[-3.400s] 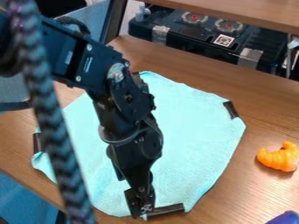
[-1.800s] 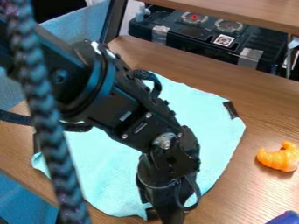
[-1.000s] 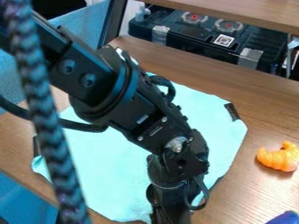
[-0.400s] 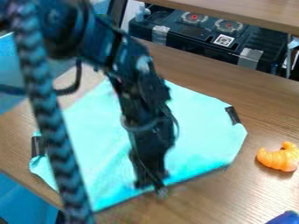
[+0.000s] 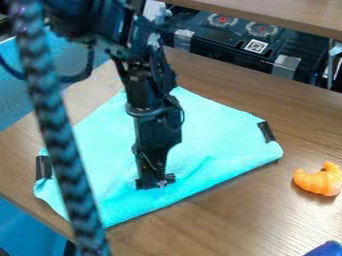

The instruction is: Fold the cloth from bottom right to top left

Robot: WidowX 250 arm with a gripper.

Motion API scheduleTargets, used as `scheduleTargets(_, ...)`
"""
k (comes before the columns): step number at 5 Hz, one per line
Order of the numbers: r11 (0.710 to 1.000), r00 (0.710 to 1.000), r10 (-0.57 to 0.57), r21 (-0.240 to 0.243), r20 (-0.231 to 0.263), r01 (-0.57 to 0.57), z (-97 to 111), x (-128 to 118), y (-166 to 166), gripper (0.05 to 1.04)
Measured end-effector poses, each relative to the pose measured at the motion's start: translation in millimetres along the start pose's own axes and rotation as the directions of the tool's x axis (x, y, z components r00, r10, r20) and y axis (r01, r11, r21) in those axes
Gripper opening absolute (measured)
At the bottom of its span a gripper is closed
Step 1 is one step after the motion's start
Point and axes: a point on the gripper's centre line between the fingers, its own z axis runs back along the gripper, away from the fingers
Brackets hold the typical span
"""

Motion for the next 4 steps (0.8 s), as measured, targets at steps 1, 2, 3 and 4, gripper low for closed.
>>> scheduleTargets(1,0.998,0.998,-0.062,-0.017,-0.026,0.061,11.1,-3.8,8.8,0.056)
scheduleTargets(2,0.996,0.996,-0.089,-0.011,-0.007,0.088,28.3,-10.2,22.0,0.056)
scheduleTargets(3,0.986,0.986,-0.163,0.033,-0.037,0.164,38.7,-10.6,33.8,0.055)
scheduleTargets(4,0.970,0.970,-0.233,0.057,-0.076,0.237,47.9,-3.8,51.5,0.056)
